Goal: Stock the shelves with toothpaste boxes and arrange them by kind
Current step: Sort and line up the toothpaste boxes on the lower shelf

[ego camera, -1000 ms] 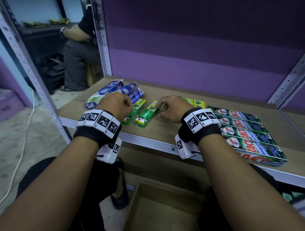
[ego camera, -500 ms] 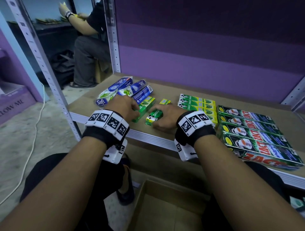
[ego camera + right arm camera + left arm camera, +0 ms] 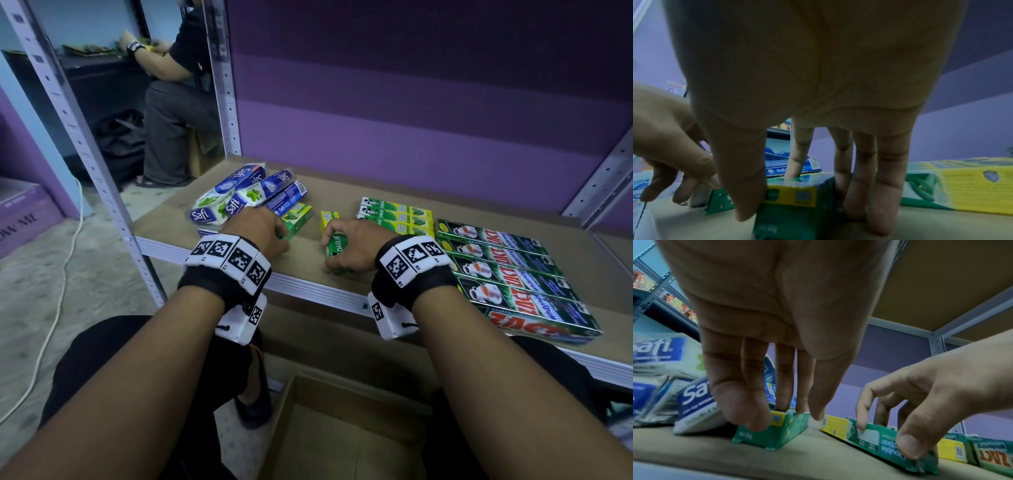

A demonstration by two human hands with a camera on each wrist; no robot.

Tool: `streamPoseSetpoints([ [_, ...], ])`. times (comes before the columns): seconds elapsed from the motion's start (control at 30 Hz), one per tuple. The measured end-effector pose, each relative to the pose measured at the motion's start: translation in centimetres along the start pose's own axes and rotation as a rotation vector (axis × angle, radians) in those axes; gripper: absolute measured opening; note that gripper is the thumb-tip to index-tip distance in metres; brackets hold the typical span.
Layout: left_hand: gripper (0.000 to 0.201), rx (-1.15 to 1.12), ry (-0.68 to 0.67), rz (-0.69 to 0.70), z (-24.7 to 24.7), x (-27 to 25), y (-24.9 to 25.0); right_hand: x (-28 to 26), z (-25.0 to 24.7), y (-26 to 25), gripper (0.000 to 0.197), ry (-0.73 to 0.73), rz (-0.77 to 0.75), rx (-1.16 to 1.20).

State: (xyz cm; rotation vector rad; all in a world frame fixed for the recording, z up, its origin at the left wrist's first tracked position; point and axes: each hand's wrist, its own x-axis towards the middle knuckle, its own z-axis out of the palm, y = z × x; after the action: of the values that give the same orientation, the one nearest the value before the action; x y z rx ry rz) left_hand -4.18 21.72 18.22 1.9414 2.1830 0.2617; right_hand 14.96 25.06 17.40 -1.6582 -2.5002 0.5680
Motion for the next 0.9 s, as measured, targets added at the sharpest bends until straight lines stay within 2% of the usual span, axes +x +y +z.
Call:
streamPoseSetpoints([
  [0.17, 0.038, -0.018, -0.02, 0.006, 0.2, 0.4, 0.6, -0.9, -0.8, 0.7, 0.037, 0.007, 0.015, 0.011],
  [0.33, 0.026, -0.041, 0.022, 0.001, 0.9, 0.6, 1.2, -1.6, -1.7, 1.3, 0.03, 0.038, 0.012, 0.055],
  [0.4, 0.026, -0.043, 0.037, -0.002, 1.1, 0.7, 1.4, -1.8, -2.3, 1.5, 0.026, 0.075, 0.015, 0.089],
  [0.6, 0.049, 0.01, 0.052, -0.014, 1.9, 1.4, 2.0, -2.6, -4.4, 2.0, 0.022, 0.23, 0.007, 0.211],
  [0.73, 0.051, 0.001, 0.079, -0.049, 2.5, 1.7, 2.3, -3.0, -5.4, 2.5, 0.024, 0.343, 0.012, 0.244],
  [0.9, 0.046, -0.003, 0.074, -0.099, 2.6, 2.2, 2.3, -3.6, -6.0, 2.6, 0.023, 0.476, -0.049, 0.306],
])
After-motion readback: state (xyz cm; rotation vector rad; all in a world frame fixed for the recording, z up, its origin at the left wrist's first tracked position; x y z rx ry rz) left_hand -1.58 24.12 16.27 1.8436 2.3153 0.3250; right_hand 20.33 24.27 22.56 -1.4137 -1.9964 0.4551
